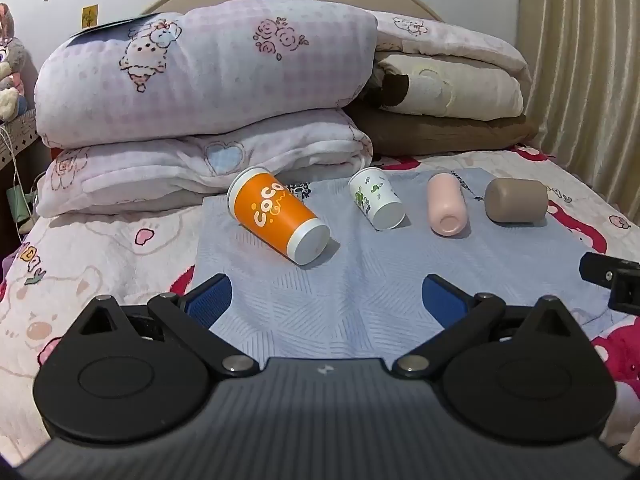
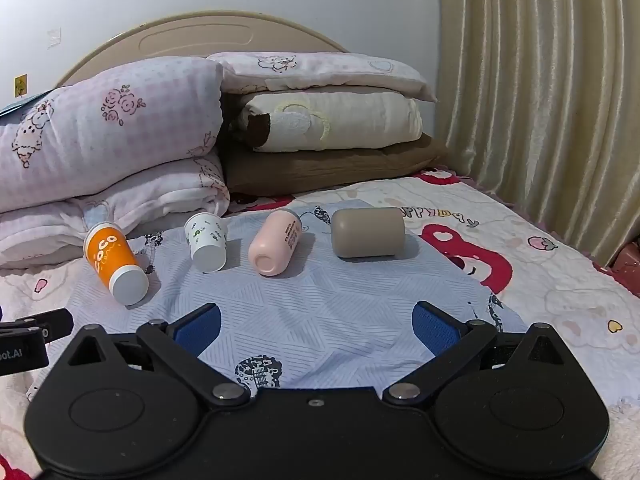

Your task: Flip cup upright

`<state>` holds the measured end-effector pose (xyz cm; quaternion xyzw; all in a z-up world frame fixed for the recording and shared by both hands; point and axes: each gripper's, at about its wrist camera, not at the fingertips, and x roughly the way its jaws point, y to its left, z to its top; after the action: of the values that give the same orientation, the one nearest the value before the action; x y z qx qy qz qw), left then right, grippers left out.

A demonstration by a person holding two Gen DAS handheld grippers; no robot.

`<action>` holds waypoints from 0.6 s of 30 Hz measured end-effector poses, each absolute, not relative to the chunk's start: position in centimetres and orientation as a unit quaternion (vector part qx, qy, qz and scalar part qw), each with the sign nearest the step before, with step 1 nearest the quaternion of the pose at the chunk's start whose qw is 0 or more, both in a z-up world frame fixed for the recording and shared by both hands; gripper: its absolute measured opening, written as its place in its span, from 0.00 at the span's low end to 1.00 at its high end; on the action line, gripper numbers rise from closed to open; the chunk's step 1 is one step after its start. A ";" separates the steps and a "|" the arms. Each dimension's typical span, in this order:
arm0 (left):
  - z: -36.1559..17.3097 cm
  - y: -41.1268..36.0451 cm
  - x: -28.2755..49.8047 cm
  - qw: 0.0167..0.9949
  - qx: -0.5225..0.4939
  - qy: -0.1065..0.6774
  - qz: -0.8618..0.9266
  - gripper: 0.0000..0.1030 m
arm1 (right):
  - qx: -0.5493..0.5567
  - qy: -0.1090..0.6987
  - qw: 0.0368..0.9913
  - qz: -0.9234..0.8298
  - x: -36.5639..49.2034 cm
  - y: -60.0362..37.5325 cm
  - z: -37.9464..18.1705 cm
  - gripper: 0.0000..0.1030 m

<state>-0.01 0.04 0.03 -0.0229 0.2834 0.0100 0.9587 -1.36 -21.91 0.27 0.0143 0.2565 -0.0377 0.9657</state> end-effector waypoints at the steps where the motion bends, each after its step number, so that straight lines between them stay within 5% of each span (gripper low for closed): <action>1: 0.0 0.1 0.0 0.959 -0.024 0.282 0.011 1.00 | 0.015 0.259 0.965 -0.037 -1.3 -21.9 0.3 1.00; 18: 0.5 0.7 -0.1 0.960 -0.036 0.276 0.017 1.00 | 0.014 0.259 0.965 -0.037 -1.3 -22.3 0.3 1.00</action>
<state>-0.09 0.68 0.50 -0.0359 0.2765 0.0172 0.9602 -1.35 -22.30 0.30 0.0137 0.2590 -0.0373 0.9651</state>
